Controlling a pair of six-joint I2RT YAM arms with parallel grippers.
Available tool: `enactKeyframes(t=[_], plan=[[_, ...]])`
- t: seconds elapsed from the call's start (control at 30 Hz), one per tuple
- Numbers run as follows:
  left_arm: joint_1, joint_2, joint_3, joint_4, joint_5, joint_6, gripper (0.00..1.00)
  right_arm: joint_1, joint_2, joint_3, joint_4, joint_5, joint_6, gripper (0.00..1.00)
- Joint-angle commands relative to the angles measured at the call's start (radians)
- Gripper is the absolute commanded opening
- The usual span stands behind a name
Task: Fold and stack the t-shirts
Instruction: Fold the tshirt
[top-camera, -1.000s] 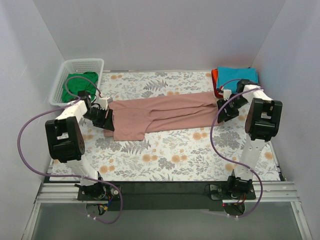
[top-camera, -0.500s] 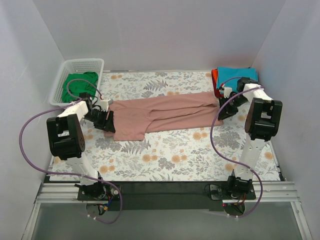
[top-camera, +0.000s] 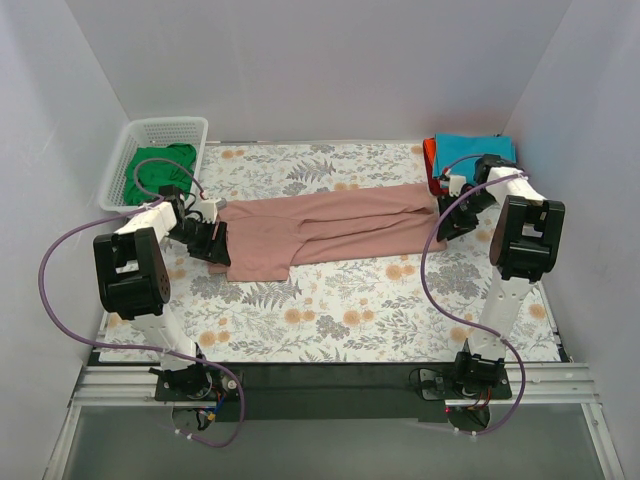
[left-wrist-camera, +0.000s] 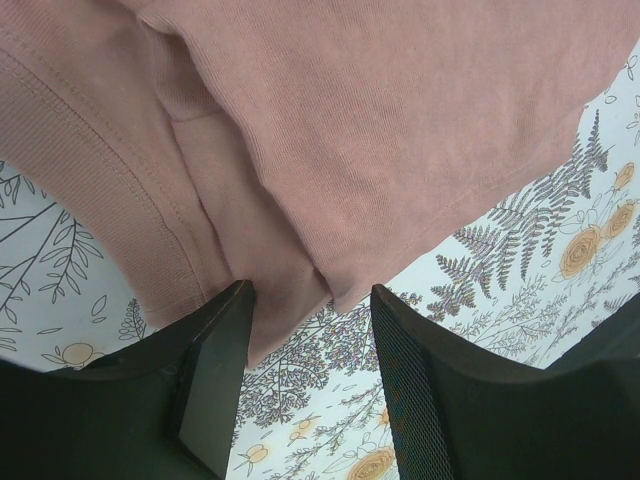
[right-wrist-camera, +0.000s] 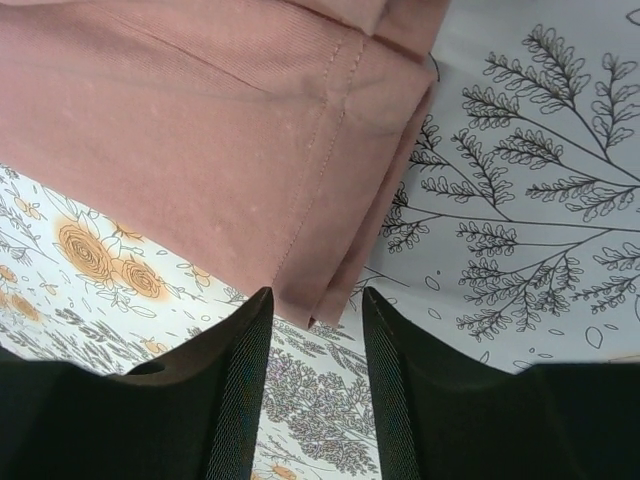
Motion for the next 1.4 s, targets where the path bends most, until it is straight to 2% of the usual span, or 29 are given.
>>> enactKeyframes(t=[0.0, 0.27, 0.33, 0.4, 0.53, 0.7, 0.77, 1.07, 1.17, 1.37], plan=[[0.000, -0.005, 0.029, 0.013, 0.028, -0.001, 0.49, -0.008, 0.013, 0.047, -0.016, 0.005, 0.027, 0.48], [0.000, 0.000, 0.035, 0.025, 0.022, -0.014, 0.49, -0.005, 0.073, 0.066, -0.017, -0.041, 0.062, 0.44], [0.000, 0.000, 0.035, 0.028, 0.019, -0.014, 0.49, -0.005, 0.072, 0.069, -0.019, -0.039, 0.064, 0.41], [0.001, 0.000, 0.033, 0.029, 0.016, -0.013, 0.49, -0.005, 0.062, 0.067, -0.019, -0.036, 0.062, 0.33], [0.000, 0.002, 0.029, 0.032, 0.016, -0.014, 0.48, -0.005, 0.035, 0.070, -0.022, -0.033, 0.062, 0.26], [0.000, 0.003, 0.027, 0.034, 0.017, -0.013, 0.37, -0.005, 0.004, 0.066, -0.025, -0.015, 0.052, 0.06], [0.000, 0.000, 0.027, 0.032, 0.019, -0.013, 0.32, -0.005, -0.004, 0.057, -0.029, -0.007, 0.045, 0.01], [0.001, -0.003, 0.041, 0.006, 0.021, -0.001, 0.15, -0.008, -0.028, 0.038, -0.040, 0.024, 0.018, 0.01], [0.001, -0.009, 0.032, 0.005, 0.007, 0.004, 0.01, -0.012, -0.034, 0.029, -0.042, 0.048, 0.002, 0.01], [0.024, -0.043, 0.007, -0.023, -0.021, 0.021, 0.00, -0.040, -0.057, -0.003, -0.049, 0.096, -0.043, 0.01]])
